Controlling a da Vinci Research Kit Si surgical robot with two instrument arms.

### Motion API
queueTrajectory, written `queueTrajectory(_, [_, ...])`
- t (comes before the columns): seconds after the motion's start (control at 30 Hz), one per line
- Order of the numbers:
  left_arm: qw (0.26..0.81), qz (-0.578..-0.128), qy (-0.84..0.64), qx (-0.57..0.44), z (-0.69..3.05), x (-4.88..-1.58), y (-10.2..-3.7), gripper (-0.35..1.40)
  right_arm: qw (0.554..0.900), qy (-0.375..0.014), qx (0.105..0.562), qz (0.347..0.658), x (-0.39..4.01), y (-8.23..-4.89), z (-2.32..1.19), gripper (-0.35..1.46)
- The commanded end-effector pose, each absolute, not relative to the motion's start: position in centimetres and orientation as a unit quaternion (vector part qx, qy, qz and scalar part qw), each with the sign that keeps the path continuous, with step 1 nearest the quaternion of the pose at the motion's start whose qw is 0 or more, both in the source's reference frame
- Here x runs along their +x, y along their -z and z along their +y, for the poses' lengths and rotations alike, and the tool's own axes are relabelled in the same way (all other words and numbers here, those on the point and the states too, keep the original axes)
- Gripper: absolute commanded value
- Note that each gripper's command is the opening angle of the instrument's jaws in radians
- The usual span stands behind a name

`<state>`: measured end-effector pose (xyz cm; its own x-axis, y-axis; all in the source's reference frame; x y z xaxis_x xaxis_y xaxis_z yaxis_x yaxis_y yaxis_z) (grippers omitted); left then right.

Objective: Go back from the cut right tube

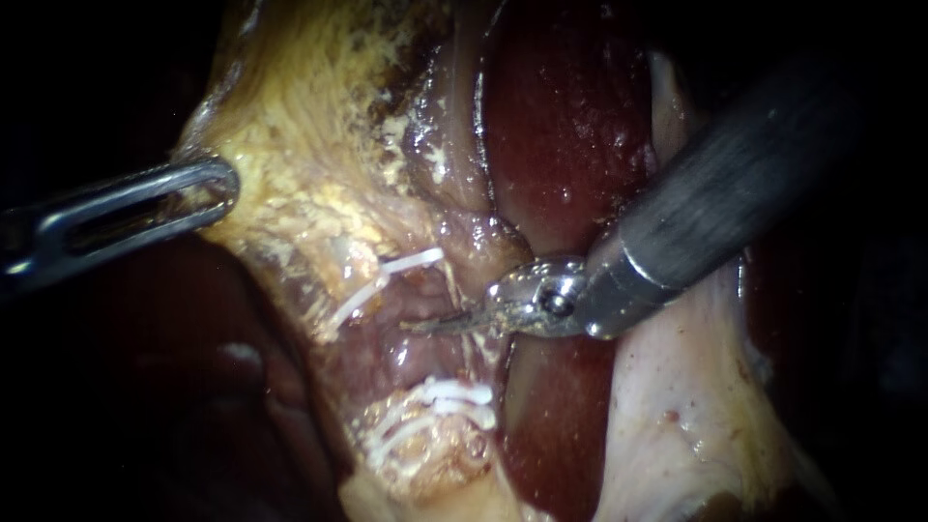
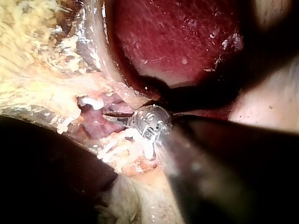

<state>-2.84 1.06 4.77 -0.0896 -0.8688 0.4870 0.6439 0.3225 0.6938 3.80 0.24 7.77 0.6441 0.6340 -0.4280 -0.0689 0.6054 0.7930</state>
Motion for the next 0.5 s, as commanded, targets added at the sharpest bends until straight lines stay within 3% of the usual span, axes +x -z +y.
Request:
queueTrajectory(0.03, [0.664, -0.470, 0.570, 0.120, 1.06, -2.84, -4.77, -0.35, 0.819, -0.214, 0.389, 0.363, 3.80, -7.77, 0.24, -0.35])
queueTrajectory(0.3, [0.664, -0.470, 0.570, 0.120, 1.06, -2.84, -4.77, -0.35, 0.811, -0.223, 0.393, 0.371, 3.80, -7.76, 0.24, -0.35])
queueTrajectory(0.4, [0.664, -0.470, 0.569, 0.120, 1.05, -2.84, -4.77, -0.35, 0.803, -0.226, 0.395, 0.385, 3.81, -7.73, 0.24, 0.19])
queueTrajectory(0.5, [0.664, -0.470, 0.569, 0.120, 1.06, -2.84, -4.77, -0.35, 0.801, -0.228, 0.394, 0.388, 3.84, -7.70, 0.24, 0.51])
